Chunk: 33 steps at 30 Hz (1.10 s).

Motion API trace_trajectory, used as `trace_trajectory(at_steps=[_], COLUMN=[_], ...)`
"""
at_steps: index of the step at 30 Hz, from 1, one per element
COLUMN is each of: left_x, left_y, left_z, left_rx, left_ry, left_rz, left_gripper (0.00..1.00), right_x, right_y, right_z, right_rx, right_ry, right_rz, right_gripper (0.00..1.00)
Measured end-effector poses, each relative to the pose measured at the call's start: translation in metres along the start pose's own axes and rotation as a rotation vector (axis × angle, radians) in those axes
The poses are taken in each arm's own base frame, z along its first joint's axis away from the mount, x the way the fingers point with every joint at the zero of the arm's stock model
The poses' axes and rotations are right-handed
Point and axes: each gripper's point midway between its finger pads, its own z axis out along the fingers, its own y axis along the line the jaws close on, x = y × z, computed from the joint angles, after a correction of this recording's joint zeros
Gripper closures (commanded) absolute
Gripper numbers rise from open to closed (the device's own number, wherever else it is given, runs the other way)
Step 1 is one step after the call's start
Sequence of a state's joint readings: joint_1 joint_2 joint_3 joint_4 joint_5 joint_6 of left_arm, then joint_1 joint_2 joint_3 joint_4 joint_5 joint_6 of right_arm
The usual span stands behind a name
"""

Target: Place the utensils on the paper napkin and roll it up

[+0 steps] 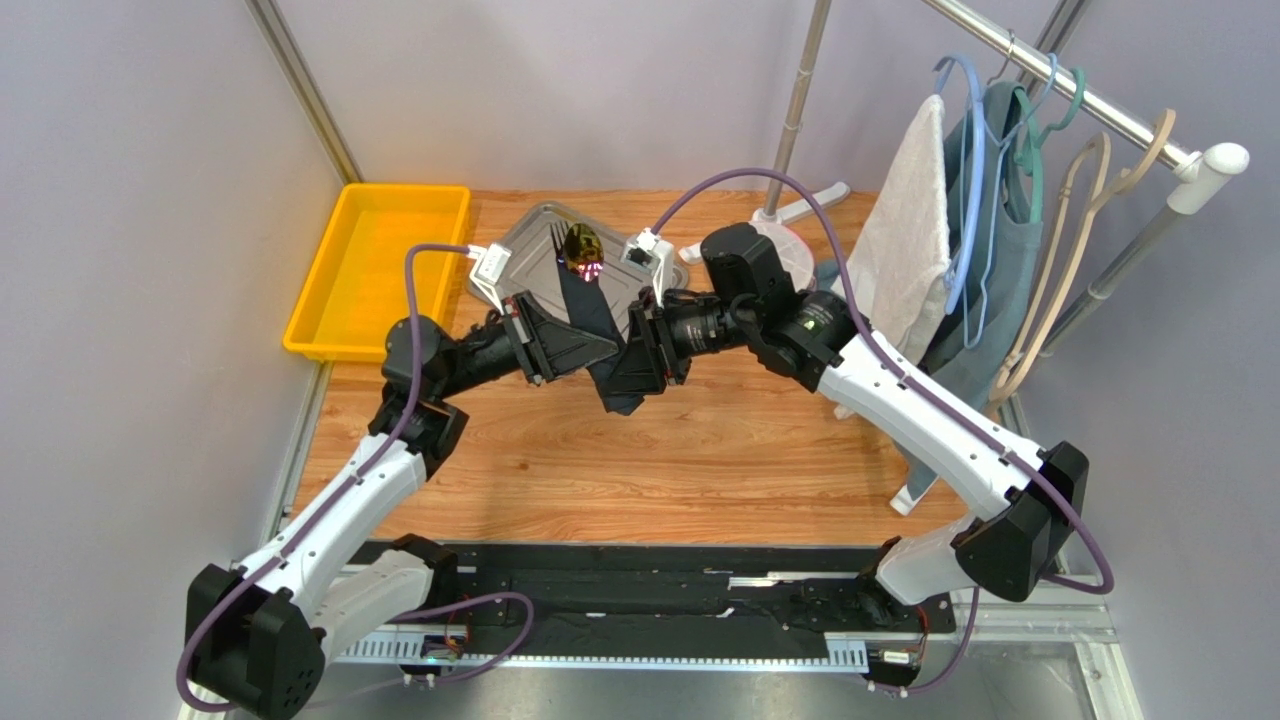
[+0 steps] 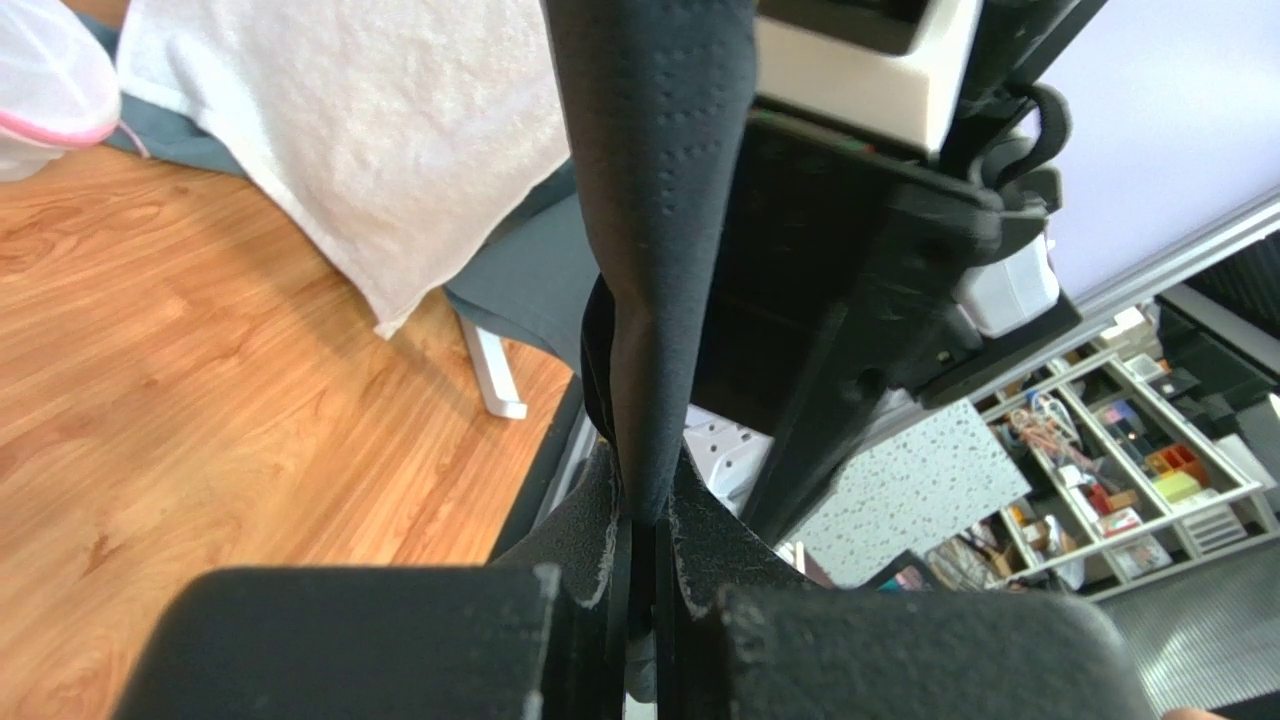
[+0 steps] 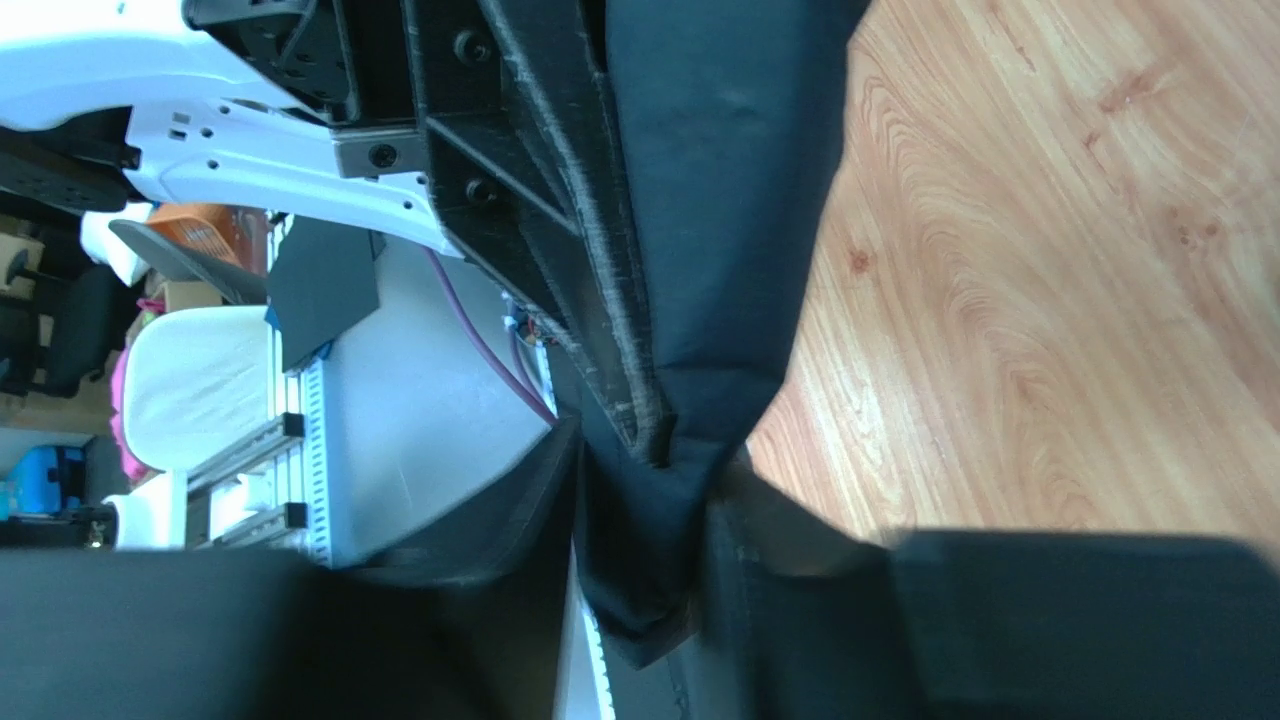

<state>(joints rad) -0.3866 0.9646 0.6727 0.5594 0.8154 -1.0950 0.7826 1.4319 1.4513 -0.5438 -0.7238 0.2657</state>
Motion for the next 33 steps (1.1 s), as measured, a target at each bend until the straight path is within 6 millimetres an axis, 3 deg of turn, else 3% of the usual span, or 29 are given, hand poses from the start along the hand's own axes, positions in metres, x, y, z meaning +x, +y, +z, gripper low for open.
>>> trace_trajectory(at_steps=[4, 10, 16, 19, 20, 21, 25, 26, 27, 28, 29, 33], left_x=[0.006, 0.014, 0.02, 0.023, 0.023, 0.024, 0.024, 0.024, 0.024, 0.023, 0.023, 0.021], left_y=[0.006, 0.004, -0.009, -0.014, -0.015, -0.014, -0.013, -0.014, -0.014, -0.014, -0.014, -0.011], left_z=[-0.003, -0.005, -0.004, -0.004, -0.004, -0.004, -0.005, -0.005, -0.005, -0.005, -0.005, -0.006], left_rx=[-0.011, 0.009, 0.062, 0.08, 0.084, 0.08, 0.077, 0.079, 0.08, 0.081, 0.08, 0.069], left_ry=[0.017, 0.047, 0.073, 0.085, 0.087, 0.089, 0.081, 0.079, 0.079, 0.078, 0.077, 0.07], left_rz=[-0.017, -0.017, 0.012, 0.02, 0.022, 0.018, 0.025, 0.029, 0.03, 0.032, 0.033, 0.031], left_gripper=[1.0, 1.0, 1.0, 1.0, 1.0, 1.0, 1.0, 1.0, 1.0, 1.0, 1.0, 1.0], right_x=[-0.011, -0.058, -0.069, -0.067, -0.066, -0.067, -0.07, -0.07, -0.07, -0.07, -0.07, -0.07], right_y=[0.0, -0.001, -0.001, -0.008, -0.007, -0.005, 0.005, 0.007, 0.007, 0.007, 0.007, 0.0], right_z=[-0.009, -0.033, -0.023, -0.013, -0.01, -0.009, -0.008, -0.009, -0.009, -0.009, -0.009, -0.01], right_rx=[0.008, 0.035, -0.008, -0.024, -0.038, -0.057, -0.094, -0.102, -0.103, -0.103, -0.102, -0.07], right_ry=[-0.017, -0.13, -0.145, -0.129, -0.12, -0.116, -0.115, -0.114, -0.114, -0.115, -0.115, -0.122], right_rz=[-0.022, -0.061, -0.028, 0.01, 0.028, 0.038, 0.04, 0.039, 0.039, 0.038, 0.038, 0.021], right_gripper=[0.37, 0.38, 0.39, 0.66, 0.87, 0.99, 1.0, 0.93, 0.8, 0.65, 0.44, 0.27])
